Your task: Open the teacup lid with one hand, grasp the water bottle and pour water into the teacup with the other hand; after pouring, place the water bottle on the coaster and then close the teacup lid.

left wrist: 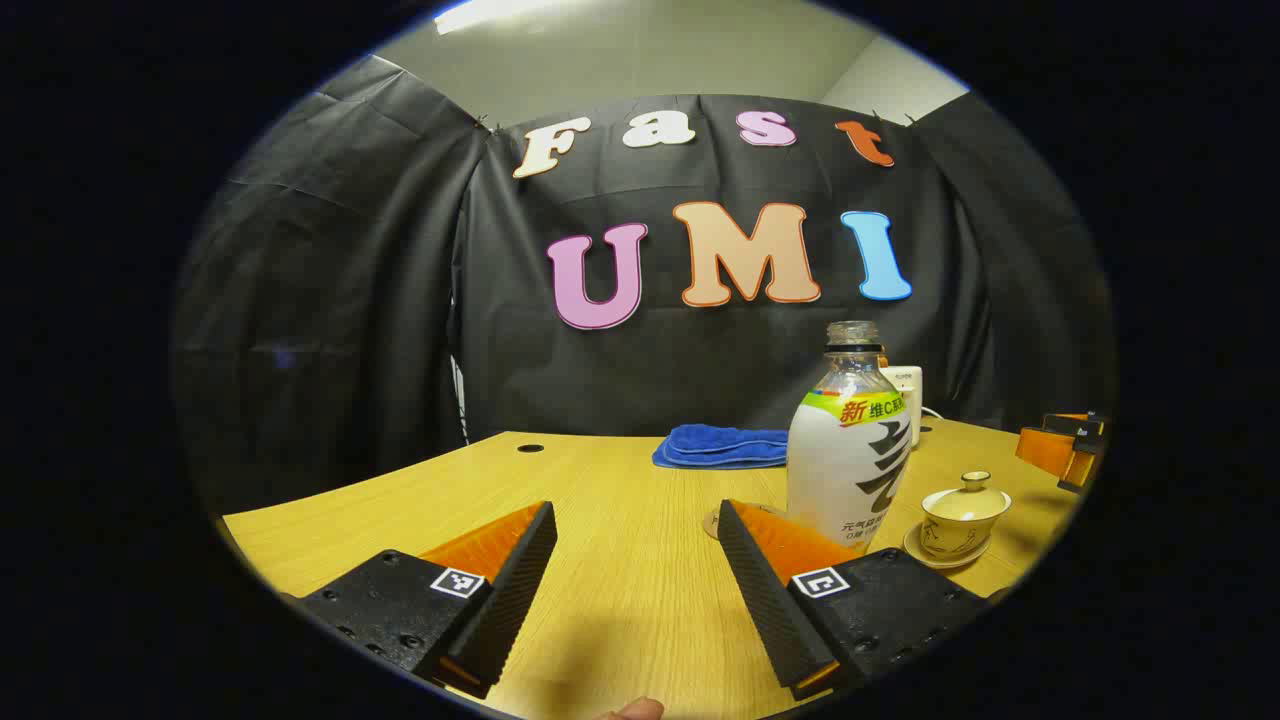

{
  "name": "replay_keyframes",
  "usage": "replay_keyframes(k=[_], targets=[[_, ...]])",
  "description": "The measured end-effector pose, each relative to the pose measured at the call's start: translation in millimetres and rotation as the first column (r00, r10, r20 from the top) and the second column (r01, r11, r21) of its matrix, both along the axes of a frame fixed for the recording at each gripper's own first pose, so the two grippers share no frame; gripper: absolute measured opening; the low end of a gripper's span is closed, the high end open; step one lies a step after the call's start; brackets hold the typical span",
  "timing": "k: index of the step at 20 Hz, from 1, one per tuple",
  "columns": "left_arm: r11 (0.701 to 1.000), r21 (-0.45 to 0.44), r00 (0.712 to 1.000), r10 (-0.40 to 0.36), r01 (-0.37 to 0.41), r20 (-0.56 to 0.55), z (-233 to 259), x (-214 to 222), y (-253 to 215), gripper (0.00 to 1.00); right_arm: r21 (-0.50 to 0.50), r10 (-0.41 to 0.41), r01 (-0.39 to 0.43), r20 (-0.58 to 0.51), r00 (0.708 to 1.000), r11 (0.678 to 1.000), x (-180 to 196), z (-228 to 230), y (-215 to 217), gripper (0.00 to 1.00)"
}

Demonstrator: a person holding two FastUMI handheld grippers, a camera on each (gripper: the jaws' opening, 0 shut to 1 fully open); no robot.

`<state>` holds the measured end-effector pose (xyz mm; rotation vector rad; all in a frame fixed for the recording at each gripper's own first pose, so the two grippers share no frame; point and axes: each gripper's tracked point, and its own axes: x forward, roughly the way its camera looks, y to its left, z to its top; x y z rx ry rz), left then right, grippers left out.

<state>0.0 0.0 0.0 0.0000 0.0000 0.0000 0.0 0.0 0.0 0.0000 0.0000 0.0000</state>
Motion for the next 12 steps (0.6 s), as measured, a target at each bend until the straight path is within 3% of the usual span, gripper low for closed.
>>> replay_keyframes(k=[1, 2, 7, 8, 12], targets=[[1.000, 0.000, 1.000, 0.000, 0.000, -0.001, -0.3, 0.5, 0.3, 0.95, 0.000, -0.002, 0.002, -0.001, 1.000, 1.000, 0.1, 0.0, -0.8, 0.98], [1.000, 0.000, 1.000, 0.000, 0.000, 0.000, 0.2, 0.3, 0.2, 0.95, 0.000, -0.003, 0.003, -0.001, 1.000, 1.000, -0.7, -0.8, -0.2, 0.94], [1.000, -0.001, 1.000, 0.001, -0.001, 0.000, -0.4, 0.3, -0.2, 0.95, 0.001, -0.007, 0.007, -0.001, 1.000, 1.000, -0.7, -0.1, -0.8, 0.94], [1.000, 0.000, 1.000, 0.001, -0.001, 0.000, -0.2, 0.8, -0.1, 0.95, 0.001, -0.008, 0.008, -0.002, 1.000, 1.000, -0.6, -0.7, -1.2, 1.00], [1.000, -0.001, 1.000, 0.001, -0.001, 0.000, -0.8, 0.7, -0.3, 0.95, 0.000, -0.008, 0.008, -0.002, 1.000, 1.000, -0.6, -0.4, -0.9, 0.94]])
